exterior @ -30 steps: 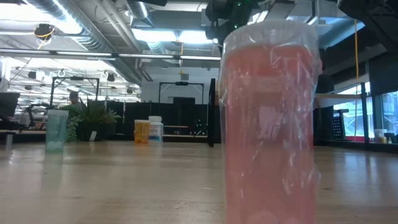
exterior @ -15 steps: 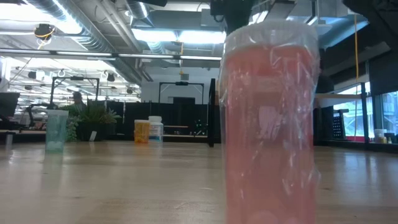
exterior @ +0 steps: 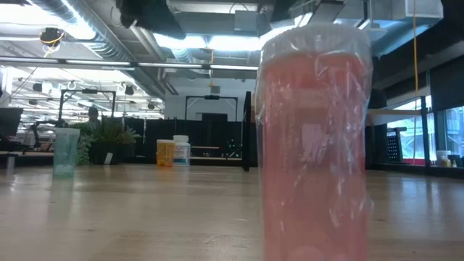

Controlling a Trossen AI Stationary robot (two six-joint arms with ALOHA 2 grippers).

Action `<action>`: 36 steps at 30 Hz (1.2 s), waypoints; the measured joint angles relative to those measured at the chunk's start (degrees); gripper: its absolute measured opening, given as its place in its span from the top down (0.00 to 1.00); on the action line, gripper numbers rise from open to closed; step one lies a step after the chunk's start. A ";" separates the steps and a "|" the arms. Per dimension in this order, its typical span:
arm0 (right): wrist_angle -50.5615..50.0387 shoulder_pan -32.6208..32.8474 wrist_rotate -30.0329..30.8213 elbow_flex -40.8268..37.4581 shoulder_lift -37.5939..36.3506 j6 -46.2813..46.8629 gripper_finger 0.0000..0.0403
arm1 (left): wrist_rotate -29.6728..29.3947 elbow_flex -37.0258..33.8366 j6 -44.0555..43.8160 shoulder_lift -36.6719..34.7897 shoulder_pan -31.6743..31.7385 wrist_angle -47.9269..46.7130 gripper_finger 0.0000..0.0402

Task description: Pick and place medicine bottles onto shelf by color

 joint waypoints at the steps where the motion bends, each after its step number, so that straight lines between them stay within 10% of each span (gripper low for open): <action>1: 0.01 0.81 0.04 0.00 -0.70 0.50 0.37 | 1.10 0.00 -1.04 -0.41 0.67 -1.34 1.00; 23: 0.05 18.13 14.53 -0.05 -5.37 18.40 0.37 | 37.38 0.02 -0.98 -7.28 34.86 -23.69 1.00; 36: 0.03 23.47 36.52 -6.77 -6.57 28.57 0.37 | 38.86 0.02 0.13 -7.28 44.03 -21.91 1.00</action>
